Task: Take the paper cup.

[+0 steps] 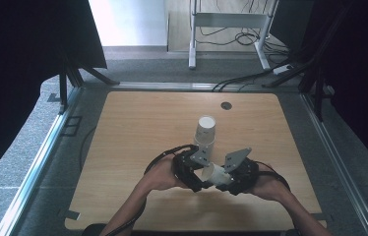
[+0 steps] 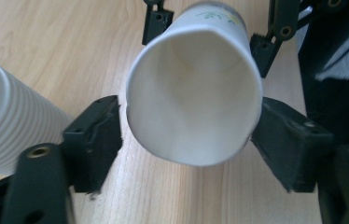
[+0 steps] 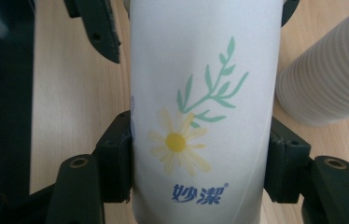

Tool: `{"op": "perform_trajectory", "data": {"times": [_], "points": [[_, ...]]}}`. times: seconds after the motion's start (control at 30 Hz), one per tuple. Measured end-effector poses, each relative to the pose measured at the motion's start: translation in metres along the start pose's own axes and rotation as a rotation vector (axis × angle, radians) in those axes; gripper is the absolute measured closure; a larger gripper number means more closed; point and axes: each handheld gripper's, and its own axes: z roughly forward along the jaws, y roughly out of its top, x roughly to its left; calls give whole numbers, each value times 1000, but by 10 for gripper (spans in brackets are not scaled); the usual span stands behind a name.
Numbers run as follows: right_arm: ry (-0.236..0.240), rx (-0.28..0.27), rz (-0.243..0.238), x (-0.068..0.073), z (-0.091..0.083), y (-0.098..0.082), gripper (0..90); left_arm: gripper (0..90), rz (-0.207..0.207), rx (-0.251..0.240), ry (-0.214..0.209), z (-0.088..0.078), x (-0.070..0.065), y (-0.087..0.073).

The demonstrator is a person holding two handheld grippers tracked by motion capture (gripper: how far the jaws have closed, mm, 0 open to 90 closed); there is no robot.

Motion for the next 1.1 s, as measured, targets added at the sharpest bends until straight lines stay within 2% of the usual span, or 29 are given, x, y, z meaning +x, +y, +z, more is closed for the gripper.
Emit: {"op": "perform_trajectory", "data": {"times": [0.03, 0.07, 0.1, 0.13, 0.17, 0.2, 0.27, 0.3, 0.33, 0.4, 0.47, 0.5, 0.67, 0.77, 1.1], "points": [[5, -51, 29, -1, -2, -3, 377, 179, -6, -15, -2, -2, 0, 0], [5, -51, 29, -1, -2, -3, 377, 179, -18, -34, -3, -3, 1, -1], [10, -81, 35, -2, -3, -5, 377, 168, -24, -58, -3, -5, 1, -2], [16, -137, 58, -3, -5, -9, 376, 150, -40, -89, -7, -7, 2, -2], [18, -154, 63, -3, -5, -11, 376, 147, -50, -109, -11, -9, 2, -3], [18, -154, 63, -3, -5, -11, 376, 143, -50, -109, -11, -9, 2, -3], [18, -201, 77, -3, -5, -14, 376, 143, -68, -155, -18, -10, 2, -5], [18, -248, 87, -2, -5, -19, 376, 144, -82, -191, -27, -11, 2, -6], [18, -248, 87, -2, -5, -19, 376, 144, -82, -191, -27, -11, 2, -6], [24, -306, 103, -1, -4, -23, 376, 144, -96, -232, -47, -12, 3, -8], [32, -325, 109, -1, -3, -25, 376, 144, -98, -241, -47, -12, 3, -8], [40, -362, 116, 0, -1, -28, 376, 144, -103, -253, -49, -12, 3, -9], [45, -395, 112, 1, 2, -31, 375, 150, -130, -301, -73, -10, 4, -11], [58, -427, 105, 3, 5, -32, 373, 170, -137, -337, -109, -8, 7, -14], [69, -452, 99, 3, 6, -34, 372, 245, -129, -347, -137, -3, 7, -16]]}}
